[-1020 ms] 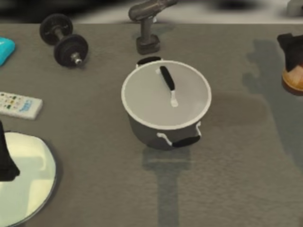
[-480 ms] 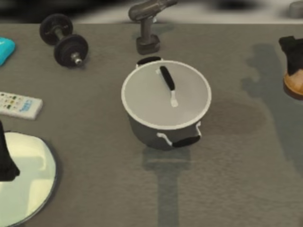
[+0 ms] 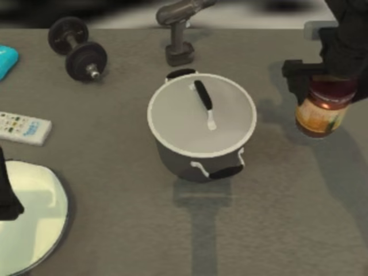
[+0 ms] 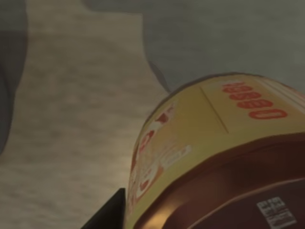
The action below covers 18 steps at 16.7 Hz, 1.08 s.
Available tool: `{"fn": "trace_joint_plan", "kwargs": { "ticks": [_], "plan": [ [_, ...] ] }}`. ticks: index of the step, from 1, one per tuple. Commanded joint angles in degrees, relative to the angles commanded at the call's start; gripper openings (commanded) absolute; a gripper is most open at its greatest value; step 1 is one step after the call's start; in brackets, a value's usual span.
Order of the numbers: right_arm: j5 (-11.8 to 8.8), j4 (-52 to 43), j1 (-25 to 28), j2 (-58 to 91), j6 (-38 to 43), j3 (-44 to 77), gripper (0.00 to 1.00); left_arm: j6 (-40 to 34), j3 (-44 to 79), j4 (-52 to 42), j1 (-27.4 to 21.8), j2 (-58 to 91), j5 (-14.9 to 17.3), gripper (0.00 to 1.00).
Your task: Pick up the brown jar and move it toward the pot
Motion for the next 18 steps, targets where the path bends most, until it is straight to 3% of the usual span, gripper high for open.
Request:
{"fn": "trace_joint_plan", "kwargs": {
  "ticks": [3,8,18],
  "plan": [
    [0.57,1.93,2.72,0.25,4.22,-1.87,0.00,0.00,0.00,0.00,0.00,0.00,0.00,1.00],
    [0.43,2.10,2.64,0.05,4.41,-1.98,0.00,0.00,0.00,0.00,0.00,0.00,0.00,1.00],
    [0.63,11.84,2.88,3.30,4.46,-8.72,0.00,0.00,0.00,0.00,0.00,0.00,0.00,1.00]
  ]
}}
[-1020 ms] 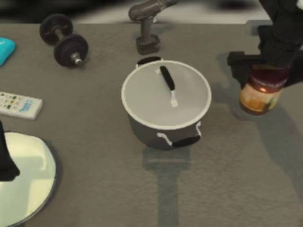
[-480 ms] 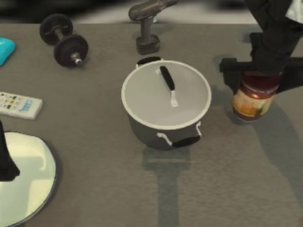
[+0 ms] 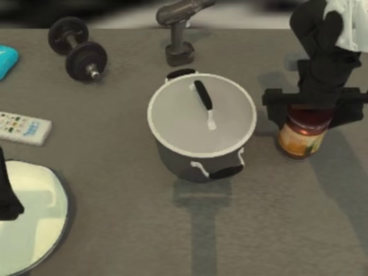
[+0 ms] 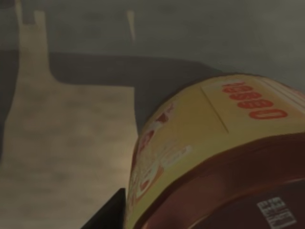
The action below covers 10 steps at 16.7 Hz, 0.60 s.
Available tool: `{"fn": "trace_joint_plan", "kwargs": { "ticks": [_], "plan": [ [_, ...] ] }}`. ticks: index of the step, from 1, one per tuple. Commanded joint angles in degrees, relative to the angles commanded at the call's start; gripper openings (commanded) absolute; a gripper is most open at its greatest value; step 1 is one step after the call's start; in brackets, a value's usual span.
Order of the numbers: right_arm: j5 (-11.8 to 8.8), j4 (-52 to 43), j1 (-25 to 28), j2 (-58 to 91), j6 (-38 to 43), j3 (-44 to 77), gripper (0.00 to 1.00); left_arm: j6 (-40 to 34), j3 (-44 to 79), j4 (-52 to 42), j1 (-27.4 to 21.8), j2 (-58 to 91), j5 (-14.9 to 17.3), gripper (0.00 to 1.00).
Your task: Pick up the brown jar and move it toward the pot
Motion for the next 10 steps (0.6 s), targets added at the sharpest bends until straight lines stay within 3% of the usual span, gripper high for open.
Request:
{"fn": "trace_joint_plan", "kwargs": {
  "ticks": [1,10],
  "plan": [
    [0.00,0.00,0.00,0.00,0.00,0.00,0.00,0.00,0.00,0.00,0.00,0.00,0.00,1.00],
    [0.00,0.00,0.00,0.00,0.00,0.00,0.68,0.00,0.00,0.00,0.00,0.00,0.00,1.00]
  ]
}}
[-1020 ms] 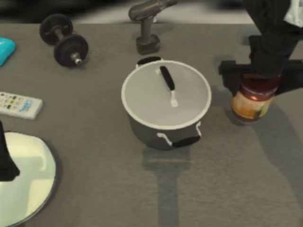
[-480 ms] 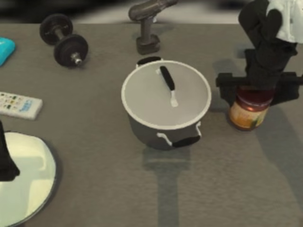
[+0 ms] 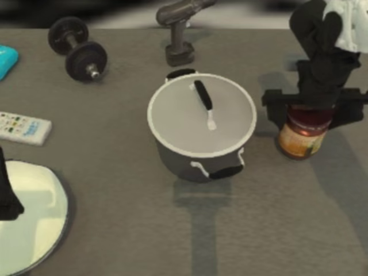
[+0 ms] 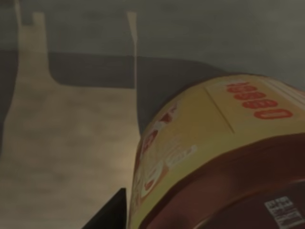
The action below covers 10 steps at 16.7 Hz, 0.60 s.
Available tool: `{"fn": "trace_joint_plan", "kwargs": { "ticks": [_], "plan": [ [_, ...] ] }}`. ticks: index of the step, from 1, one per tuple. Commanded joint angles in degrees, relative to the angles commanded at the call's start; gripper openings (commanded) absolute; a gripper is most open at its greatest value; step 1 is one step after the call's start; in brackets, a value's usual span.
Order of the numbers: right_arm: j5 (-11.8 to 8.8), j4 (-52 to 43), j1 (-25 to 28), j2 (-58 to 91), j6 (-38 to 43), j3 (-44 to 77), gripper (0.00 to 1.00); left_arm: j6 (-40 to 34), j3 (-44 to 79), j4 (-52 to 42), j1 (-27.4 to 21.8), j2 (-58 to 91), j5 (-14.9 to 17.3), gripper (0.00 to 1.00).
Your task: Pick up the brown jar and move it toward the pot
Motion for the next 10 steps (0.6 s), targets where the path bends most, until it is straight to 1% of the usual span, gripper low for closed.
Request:
{"fn": "trace_joint_plan", "kwargs": {
  "ticks": [4,5,10],
  "plan": [
    [0.00,0.00,0.00,0.00,0.00,0.00,0.98,0.00,0.00,0.00,0.00,0.00,0.00,1.00],
    [0.00,0.00,0.00,0.00,0.00,0.00,1.00,0.00,0.00,0.00,0.00,0.00,0.00,1.00],
    [0.00,0.00,0.00,0.00,0.00,0.00,1.00,0.00,0.00,0.00,0.00,0.00,0.00,1.00]
  ]
}}
